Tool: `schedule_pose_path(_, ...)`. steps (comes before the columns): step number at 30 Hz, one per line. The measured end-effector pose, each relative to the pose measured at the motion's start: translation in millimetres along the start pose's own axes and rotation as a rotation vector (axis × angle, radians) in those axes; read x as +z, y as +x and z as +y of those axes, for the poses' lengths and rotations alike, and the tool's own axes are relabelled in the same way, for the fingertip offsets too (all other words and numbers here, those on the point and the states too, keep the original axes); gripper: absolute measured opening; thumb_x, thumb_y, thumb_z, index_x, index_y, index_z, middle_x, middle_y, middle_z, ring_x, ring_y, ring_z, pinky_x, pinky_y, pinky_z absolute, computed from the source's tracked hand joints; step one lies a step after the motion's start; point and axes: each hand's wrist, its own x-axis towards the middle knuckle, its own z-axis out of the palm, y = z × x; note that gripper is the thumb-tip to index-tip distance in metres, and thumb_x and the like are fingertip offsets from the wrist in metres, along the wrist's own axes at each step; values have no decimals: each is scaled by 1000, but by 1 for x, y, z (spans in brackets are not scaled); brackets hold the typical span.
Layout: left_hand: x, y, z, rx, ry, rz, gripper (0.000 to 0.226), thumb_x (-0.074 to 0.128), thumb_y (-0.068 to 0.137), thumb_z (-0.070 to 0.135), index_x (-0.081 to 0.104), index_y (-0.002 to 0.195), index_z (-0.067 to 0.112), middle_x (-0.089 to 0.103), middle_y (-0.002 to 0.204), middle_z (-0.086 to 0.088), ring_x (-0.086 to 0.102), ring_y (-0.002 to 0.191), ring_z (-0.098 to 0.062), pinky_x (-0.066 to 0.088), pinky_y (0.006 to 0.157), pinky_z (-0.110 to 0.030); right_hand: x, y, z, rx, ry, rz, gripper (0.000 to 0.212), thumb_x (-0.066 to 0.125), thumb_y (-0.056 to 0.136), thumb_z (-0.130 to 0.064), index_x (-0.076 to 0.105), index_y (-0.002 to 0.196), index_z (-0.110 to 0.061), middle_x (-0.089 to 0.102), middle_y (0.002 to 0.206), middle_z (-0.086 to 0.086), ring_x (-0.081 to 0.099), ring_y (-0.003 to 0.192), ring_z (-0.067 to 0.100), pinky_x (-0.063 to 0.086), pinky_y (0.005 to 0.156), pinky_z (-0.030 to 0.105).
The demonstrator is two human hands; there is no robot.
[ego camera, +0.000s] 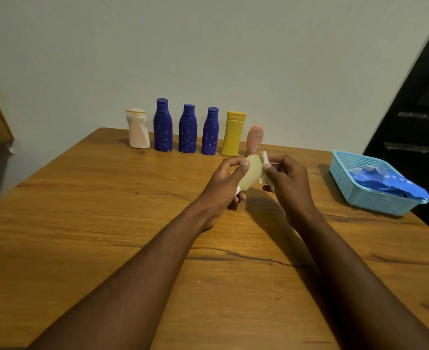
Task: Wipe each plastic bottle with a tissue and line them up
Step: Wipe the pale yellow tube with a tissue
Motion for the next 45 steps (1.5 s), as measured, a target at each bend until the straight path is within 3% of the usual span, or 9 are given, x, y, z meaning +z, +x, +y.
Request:
schedule_pose_path(3, -1, 1, 0, -1, -51, 55, 30, 54, 102, 50, 55, 130, 38, 63, 114, -10, 58, 69, -11, 44, 55, -22, 2, -3, 0, 83, 57, -51, 21, 63, 94, -11, 66, 115, -12, 71, 102, 8, 71, 89, 21, 57, 62, 27)
schedule_pose_path(7, -3, 1, 4, -5, -58, 69, 34, 52, 103, 52, 51, 134, 38, 64, 110, -8, 56, 68, -9, 42, 55, -21, 10, -8, 1, 67, 76, -81, 14, 64, 92, -7, 69, 105, -11, 72, 97, 5, 72, 86, 20, 60, 66, 30)
schedule_pose_path(14, 3, -5, 4, 6, 54, -59, 33, 52, 103, 52, 52, 134, 39, 57, 122, -9, 54, 68, -8, 42, 54, -18, -1, 0, 1, -66, -4, 62, 32, 52, 98, -4, 68, 124, -13, 71, 112, -2, 67, 102, 11, 57, 77, 28)
schedule_pose_path(20, 2, 0, 1, -50, -53, 44, 35, 48, 105, 50, 50, 136, 34, 60, 116, -11, 57, 73, -13, 46, 59, -24, 7, -3, 3, -110, -67, 37, 33, 57, 98, -6, 66, 128, -13, 73, 116, 2, 71, 101, 12, 61, 83, 32)
schedule_pose_path(25, 0, 6, 2, -119, -167, 150, 37, 44, 108, 45, 46, 142, 30, 63, 110, -12, 59, 77, -16, 48, 58, -26, 15, -10, -1, -182, -168, -51, 28, 67, 92, -7, 72, 119, -10, 75, 106, 2, 72, 93, 12, 62, 84, 38)
schedule_pose_path(30, -3, 6, 3, -150, -205, 169, 34, 41, 109, 42, 47, 141, 32, 64, 123, -10, 62, 87, -18, 48, 51, -23, 13, -16, -6, -317, -357, -210, 24, 68, 87, -12, 77, 108, -16, 76, 106, -3, 70, 91, 10, 62, 82, 37)
schedule_pose_path(34, -2, 4, 6, -166, -196, 112, 32, 43, 109, 38, 51, 138, 27, 62, 107, -10, 54, 67, -12, 43, 51, -21, 12, -16, -9, -347, -370, -108, 24, 69, 88, -13, 77, 110, -19, 76, 102, -6, 68, 85, 5, 61, 78, 31)
schedule_pose_path(40, 0, 2, 3, -158, -31, 1, 34, 45, 107, 48, 57, 130, 26, 58, 103, -13, 54, 65, -13, 43, 53, -24, 1, -6, -4, -314, -325, 115, 28, 65, 94, -11, 73, 121, -17, 74, 111, -4, 67, 91, 3, 60, 77, 24)
schedule_pose_path(45, 1, -4, 3, -76, 177, -83, 62, 42, 97, 72, 53, 139, 27, 55, 76, -5, 51, 57, -9, 42, 51, -25, 2, -4, -2, -310, -295, 122, 32, 63, 95, -10, 70, 126, -15, 74, 115, -1, 67, 93, -1, 54, 76, 10)
